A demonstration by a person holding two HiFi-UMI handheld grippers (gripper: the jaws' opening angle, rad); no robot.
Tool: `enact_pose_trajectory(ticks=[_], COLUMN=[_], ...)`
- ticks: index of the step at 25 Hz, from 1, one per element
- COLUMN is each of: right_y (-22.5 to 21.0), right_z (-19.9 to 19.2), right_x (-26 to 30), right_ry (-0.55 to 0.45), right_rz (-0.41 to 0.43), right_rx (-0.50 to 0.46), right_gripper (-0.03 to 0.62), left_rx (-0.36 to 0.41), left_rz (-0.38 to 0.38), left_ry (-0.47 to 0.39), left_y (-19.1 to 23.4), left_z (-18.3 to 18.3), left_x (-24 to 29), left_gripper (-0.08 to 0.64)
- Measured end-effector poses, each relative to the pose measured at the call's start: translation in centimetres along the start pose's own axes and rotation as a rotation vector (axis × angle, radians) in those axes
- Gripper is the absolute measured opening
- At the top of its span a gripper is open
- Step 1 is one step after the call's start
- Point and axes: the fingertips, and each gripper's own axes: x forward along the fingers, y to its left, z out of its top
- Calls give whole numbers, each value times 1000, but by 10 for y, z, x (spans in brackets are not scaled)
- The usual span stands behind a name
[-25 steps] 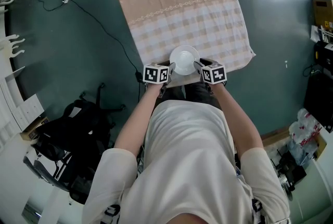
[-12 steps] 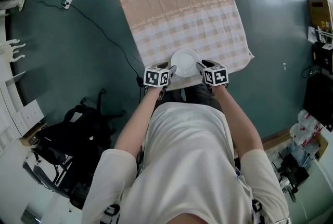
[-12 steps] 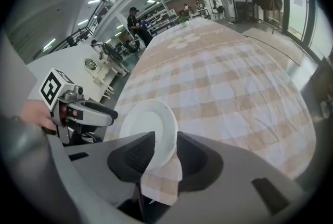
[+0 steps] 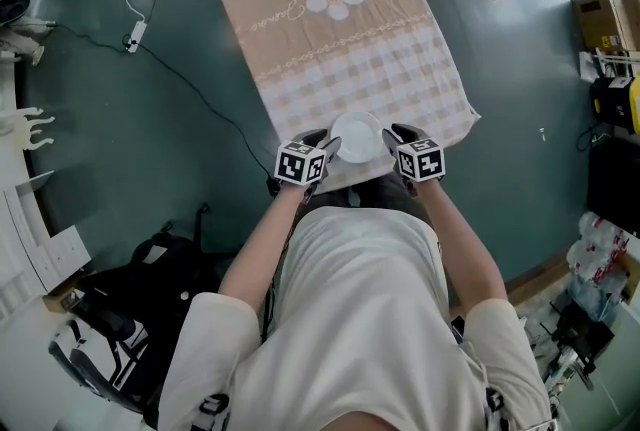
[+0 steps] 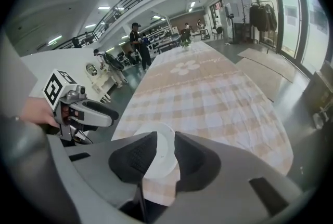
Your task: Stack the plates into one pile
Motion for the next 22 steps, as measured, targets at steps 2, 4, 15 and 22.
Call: enact_pose_trajectory(ticks=[2,4,15,22], right_y=[2,4,7,20], right_z=[7,14,42,55], right_x=[-11,-23,-95,-143], right_ry=[-26,-55,-216,-317], right_rz=[-12,-23,-64,-19], right_rx=[-14,-22,-63,-131], right_gripper=[121,117,87,77], left_rx=[32,60,150,183], left_rz=[-10,-17,-3,45], left_ry=[-7,-14,-162,-266], left_y=[-7,-14,-52,-92], left_z=[6,11,57,62], left_x=[-5,-10,-64,-100], left_gripper=[164,163,115,78])
